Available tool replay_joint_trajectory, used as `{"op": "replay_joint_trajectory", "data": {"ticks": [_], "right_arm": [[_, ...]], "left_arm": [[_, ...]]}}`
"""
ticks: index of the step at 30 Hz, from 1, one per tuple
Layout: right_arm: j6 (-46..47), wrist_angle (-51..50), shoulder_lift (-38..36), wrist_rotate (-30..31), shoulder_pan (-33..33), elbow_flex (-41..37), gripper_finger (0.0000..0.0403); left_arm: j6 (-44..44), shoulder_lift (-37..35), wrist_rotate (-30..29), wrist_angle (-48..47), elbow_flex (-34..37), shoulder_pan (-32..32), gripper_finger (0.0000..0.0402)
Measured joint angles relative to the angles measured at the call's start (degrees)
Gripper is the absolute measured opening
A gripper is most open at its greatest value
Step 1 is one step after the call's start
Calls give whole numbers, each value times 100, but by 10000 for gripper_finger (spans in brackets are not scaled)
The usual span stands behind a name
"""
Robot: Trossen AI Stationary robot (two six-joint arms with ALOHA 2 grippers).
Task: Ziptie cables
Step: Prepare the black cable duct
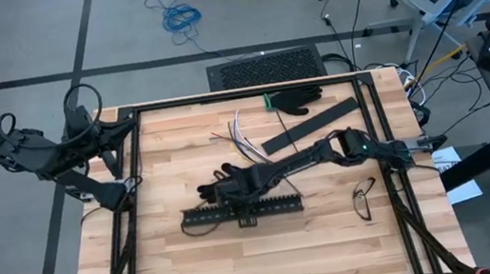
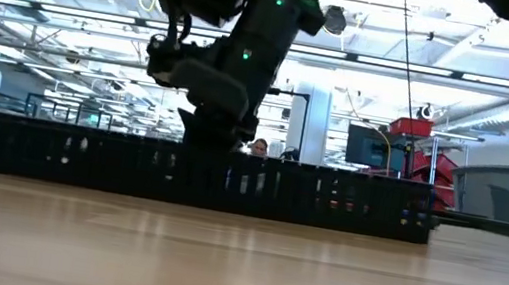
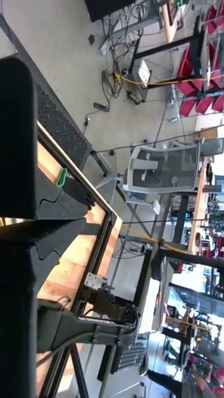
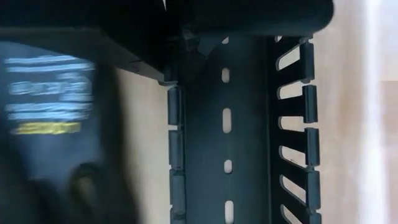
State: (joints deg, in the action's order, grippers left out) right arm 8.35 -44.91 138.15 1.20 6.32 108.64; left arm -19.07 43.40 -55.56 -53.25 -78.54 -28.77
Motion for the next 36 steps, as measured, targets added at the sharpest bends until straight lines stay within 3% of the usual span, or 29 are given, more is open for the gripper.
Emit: {"op": "replay_joint_trajectory", "data": {"ticks": [6, 21, 36], "right_arm": [[-679, -21, 0, 201, -316, 0, 0], [-477, -84, -112, 277, -432, -21, 0], [-607, 305, -203, 181, -288, -39, 49]], "left_arm": [[0, 0, -26, 0, 0, 0, 0], [0, -7, -26, 0, 0, -2, 0], [-2, -7, -26, 0, 0, -2, 0]]}}
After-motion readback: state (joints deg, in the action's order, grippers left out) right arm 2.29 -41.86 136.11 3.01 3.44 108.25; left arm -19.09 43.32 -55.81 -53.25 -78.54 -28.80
